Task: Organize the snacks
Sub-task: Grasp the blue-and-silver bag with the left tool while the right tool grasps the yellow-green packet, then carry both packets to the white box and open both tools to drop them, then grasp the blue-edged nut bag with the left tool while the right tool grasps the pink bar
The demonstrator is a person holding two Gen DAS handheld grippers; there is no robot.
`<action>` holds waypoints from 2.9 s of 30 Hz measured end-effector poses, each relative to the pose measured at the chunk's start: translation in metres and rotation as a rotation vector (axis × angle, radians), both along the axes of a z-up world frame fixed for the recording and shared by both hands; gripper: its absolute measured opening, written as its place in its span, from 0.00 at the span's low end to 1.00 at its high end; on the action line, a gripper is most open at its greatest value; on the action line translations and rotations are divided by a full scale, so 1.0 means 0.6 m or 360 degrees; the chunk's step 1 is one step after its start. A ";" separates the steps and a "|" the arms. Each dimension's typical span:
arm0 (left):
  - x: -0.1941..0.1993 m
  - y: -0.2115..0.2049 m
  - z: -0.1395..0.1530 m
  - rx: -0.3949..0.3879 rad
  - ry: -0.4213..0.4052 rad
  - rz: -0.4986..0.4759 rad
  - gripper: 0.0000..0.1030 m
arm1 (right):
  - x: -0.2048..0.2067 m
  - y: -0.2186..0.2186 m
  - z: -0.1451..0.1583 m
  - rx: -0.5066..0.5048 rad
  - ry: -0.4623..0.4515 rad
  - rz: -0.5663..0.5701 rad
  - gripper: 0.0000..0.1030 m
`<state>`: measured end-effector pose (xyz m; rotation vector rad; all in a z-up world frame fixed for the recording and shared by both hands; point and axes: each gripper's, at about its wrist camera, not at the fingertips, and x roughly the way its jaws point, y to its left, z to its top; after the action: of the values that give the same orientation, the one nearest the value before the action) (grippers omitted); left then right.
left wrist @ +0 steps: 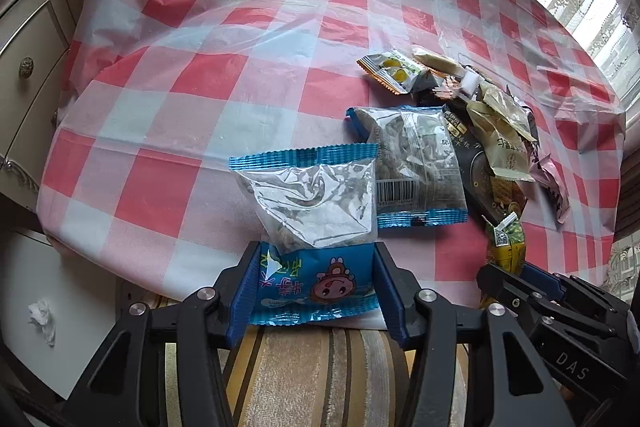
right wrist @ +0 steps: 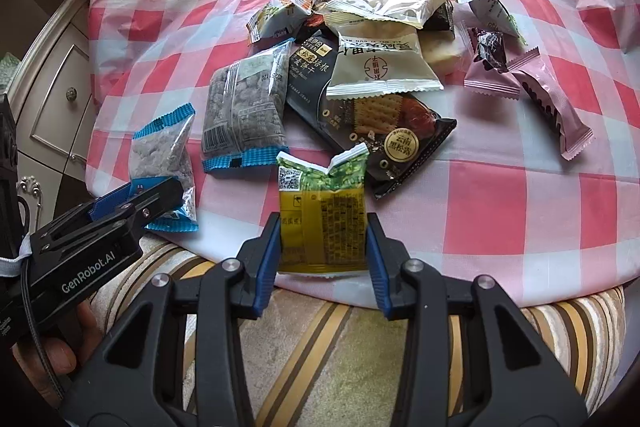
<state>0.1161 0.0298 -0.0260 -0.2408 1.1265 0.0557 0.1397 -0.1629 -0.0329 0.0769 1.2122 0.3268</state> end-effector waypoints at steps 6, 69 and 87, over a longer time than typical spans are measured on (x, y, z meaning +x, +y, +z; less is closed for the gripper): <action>-0.020 -0.018 0.029 0.0000 -0.0073 -0.0004 0.52 | -0.025 -0.044 0.025 0.0137 -0.0028 -0.0058 0.42; -0.093 -0.676 0.108 0.0102 -0.0361 -0.1392 0.81 | -0.252 -0.633 0.036 -0.0294 -0.0266 -0.1364 0.86; -0.040 -0.384 0.139 0.0138 -0.0555 -0.0765 0.81 | -0.151 -0.424 0.132 -0.0049 -0.0561 -0.0758 0.87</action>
<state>0.0923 -0.2005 0.0576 0.1008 0.8074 -0.3515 0.0493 -0.4176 0.0464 0.2655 0.8161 -0.0944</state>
